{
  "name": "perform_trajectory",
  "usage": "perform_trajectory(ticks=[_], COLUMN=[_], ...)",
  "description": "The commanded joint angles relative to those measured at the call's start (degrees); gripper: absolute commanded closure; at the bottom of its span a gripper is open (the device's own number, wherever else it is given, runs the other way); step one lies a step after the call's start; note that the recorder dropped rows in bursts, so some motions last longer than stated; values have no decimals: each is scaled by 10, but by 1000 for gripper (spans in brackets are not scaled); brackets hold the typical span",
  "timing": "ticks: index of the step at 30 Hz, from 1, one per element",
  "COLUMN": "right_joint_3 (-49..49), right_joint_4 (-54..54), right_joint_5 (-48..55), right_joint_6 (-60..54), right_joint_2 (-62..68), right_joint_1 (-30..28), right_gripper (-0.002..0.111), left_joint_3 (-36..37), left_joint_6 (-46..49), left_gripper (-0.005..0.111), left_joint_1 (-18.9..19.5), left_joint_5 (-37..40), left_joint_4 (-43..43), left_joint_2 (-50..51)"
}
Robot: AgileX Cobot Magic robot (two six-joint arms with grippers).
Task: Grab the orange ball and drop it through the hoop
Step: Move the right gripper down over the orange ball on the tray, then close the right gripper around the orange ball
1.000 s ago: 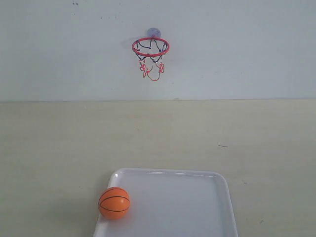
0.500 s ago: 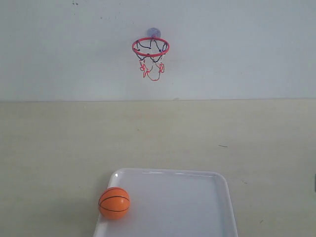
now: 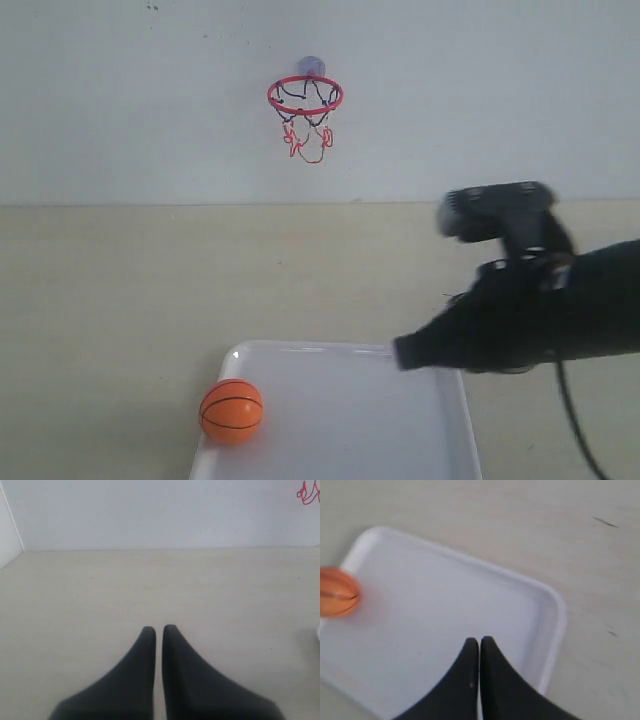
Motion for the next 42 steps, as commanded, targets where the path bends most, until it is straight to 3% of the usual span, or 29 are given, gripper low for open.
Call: perform_trajectory(ticks=[1,3,6,7,8,17,21,24,27,42], right_joint_3=[-98,-175,-273,-293,-301,-319,-319,-319,-319,-319], right_joint_4=[5,5,0,-6,-7,-27,-108,-151,-151,-151], right_joint_5=[8,53,124,126,126,106,101,100,89,52], right_joint_6=[-65,-23,-11,-8,-8,23,111,148,160,188], right_joint_2=[66,121,212,237,248,307,307,311,318,346], right_joint_1=[165,209,221,221,220,220,220,220,220,220], right_gripper=[109,104,65,45,39,37,36,29,22,22], left_joint_3=[1,1,1,1,1,1,1,1,1,1], left_joint_6=[2,2,2,2,2,2,2,2,2,2], left_gripper=[103,103,103,103,103,103,103,103,103,103], left_joint_1=[2,2,2,2,2,2,2,2,2,2], left_joint_5=[-2,-2,-2,-2,-2,-2,-2,-2,-2,-2], left_joint_4=[-1,-1,-1,-1,-1,-1,-1,-1,-1,-1], left_joint_2=[-2,-2,-2,-2,-2,-2,-2,-2,-2,-2])
